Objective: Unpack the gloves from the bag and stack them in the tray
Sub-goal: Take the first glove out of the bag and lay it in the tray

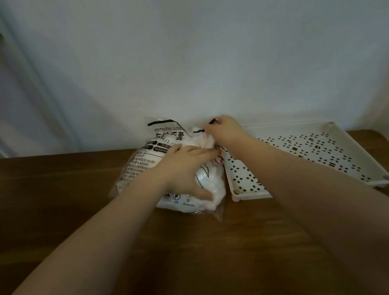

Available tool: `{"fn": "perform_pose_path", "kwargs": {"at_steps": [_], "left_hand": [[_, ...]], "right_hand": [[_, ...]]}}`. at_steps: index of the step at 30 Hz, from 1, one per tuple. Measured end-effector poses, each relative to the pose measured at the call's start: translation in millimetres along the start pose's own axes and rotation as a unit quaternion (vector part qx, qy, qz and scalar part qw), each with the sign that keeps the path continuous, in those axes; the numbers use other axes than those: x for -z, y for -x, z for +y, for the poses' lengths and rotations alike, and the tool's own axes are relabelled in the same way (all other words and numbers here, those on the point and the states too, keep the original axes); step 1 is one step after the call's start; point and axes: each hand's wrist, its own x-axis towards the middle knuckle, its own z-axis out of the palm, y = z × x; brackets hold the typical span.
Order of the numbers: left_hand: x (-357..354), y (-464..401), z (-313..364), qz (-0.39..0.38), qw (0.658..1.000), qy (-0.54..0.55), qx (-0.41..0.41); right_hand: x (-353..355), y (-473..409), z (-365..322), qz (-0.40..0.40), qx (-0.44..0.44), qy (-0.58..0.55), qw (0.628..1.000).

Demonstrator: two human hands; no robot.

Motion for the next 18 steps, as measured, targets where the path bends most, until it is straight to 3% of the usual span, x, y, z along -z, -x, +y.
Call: {"fn": "perform_pose_path", "kwargs": {"at_steps": [4,7,12,16,18], "left_hand": [[12,14,-1,-0.061,0.998,0.006,-0.017],[18,22,6,-0.032,0.999,-0.003,-0.008],[22,32,15,0.04,0.995,0.085,0.043],[13,39,33,0.055,0.994,-0.001,0.095],[4,41,41,0.051,0.991,-0.059,0.109]], "right_hand": [[13,5,-8,-0.012,-0.036,-0.098,0.994],[30,16,-7,-0.083,-0.058,-0.058,0.993],[41,51,-4,-0.199,-0.065,-0.028,0.978],[47,83,-7,-0.306,-0.101,-0.012,0.947],[48,91,-5,-0.272,-0.137,-0.041,0.952]]}}
